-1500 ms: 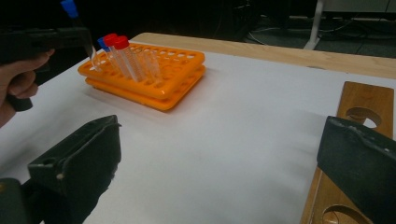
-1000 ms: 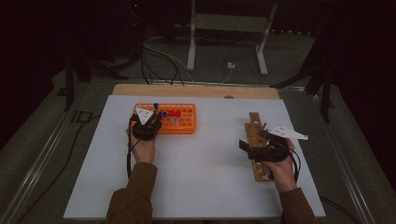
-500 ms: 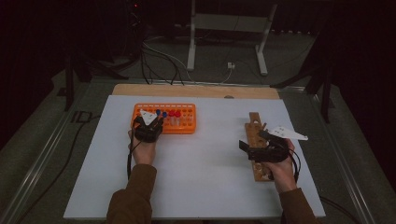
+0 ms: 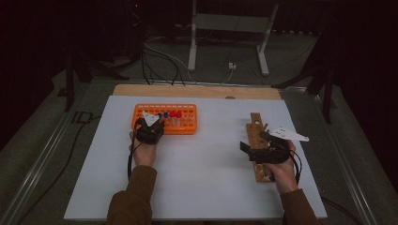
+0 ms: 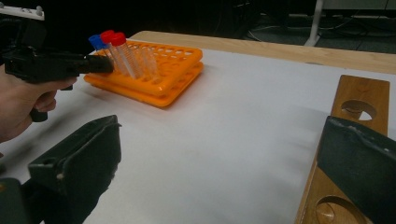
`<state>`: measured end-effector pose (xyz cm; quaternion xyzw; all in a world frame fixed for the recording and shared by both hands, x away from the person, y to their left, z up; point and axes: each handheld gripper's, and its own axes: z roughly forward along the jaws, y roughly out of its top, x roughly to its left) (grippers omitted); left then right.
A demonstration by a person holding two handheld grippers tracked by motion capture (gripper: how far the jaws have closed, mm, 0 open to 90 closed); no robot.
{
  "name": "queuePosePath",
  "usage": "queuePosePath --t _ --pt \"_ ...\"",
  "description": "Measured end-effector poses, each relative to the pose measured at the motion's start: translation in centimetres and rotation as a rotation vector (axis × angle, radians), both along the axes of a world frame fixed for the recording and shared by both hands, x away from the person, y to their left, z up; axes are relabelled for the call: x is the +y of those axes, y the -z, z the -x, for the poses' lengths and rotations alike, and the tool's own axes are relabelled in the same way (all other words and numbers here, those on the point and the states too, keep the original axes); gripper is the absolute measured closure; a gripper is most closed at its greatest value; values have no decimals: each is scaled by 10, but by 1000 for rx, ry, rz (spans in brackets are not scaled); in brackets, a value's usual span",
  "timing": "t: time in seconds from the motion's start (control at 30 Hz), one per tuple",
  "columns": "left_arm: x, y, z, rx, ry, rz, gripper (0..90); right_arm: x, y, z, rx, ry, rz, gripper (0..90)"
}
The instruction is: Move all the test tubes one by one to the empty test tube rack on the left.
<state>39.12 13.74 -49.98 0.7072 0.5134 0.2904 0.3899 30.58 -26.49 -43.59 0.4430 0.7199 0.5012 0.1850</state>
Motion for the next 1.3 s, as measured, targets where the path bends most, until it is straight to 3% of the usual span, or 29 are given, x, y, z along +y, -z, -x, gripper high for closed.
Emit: queuePosePath --t 0.2,0.37,0.5,0.8,1.13,1.3 --pt "2 -1 2 7 11 11 751 0 0 0 -2 -1 -4 0" --pt "8 -2 6 5 -2 47 691 -1 0 1 -9 0 -5 0" --pt "14 -6 11 -3 -6 73 605 -1 0 1 -16 -1 -4 0" --pt "28 -24 26 -28 58 154 435 -1 1 6 -38 -2 10 0" --pt "37 -46 47 -77 72 194 206 -2 3 9 -53 7 21 0" --pt "42 -54 60 -100 67 187 107 -4 4 11 -61 12 24 0"
